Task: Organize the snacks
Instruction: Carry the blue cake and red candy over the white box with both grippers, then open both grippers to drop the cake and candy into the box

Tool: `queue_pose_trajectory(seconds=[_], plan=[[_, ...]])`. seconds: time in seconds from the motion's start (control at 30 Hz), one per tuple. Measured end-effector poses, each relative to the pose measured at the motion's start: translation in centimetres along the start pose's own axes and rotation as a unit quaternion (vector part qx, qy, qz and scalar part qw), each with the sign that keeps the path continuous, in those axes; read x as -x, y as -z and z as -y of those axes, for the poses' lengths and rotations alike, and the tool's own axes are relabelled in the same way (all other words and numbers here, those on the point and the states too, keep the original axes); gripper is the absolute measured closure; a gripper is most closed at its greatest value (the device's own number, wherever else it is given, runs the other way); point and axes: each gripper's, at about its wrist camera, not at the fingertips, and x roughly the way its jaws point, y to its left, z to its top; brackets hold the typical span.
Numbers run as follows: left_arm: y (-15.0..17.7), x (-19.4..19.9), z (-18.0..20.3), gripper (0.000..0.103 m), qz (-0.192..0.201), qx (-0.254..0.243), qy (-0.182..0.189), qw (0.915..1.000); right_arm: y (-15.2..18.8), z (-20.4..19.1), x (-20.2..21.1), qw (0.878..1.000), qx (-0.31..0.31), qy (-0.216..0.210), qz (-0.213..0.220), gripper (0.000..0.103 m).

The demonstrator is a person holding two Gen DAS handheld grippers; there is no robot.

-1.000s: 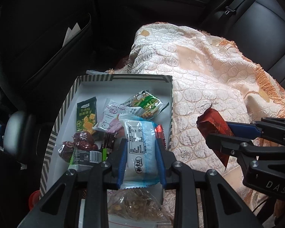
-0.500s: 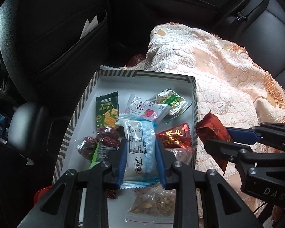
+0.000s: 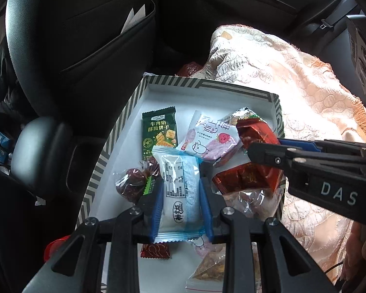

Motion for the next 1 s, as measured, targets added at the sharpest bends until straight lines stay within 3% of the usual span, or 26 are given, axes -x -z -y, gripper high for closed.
queue_pose_trajectory(seconds=[0.43,0.63,0.7,0.77,1.0], plan=[[-0.4,-0.8,-0.3,0.072,0.001,-0.004,0.010,0.9999,-0.4,-0.6,-2.3,0.999,-0.033,0.029,0.022,0.070],[-0.3,-1.0,-0.5,0.068,-0.002,-0.008,0.015,0.9999,0.0,-0.2,-2.4,0.998,-0.065,-0.002,0.026,0.068],[-0.2,-0.9,-0.6,0.060,0.000,-0.008,0.015,0.9999,0.1,-0.2,-1.9,0.997,-0.066,0.001,0.033,0.068],[-0.1,-0.8,-0.8,0.041,0.000,-0.005,0.011,0.9999,0.3,-0.4,-1.2,0.997,-0.064,0.009,0.043,0.068],[0.2,0.2,-1.6,0.028,0.011,0.005,0.009,0.9999,1.2,-0.4,1.3,0.996,-0.063,0.023,0.066,0.068]])
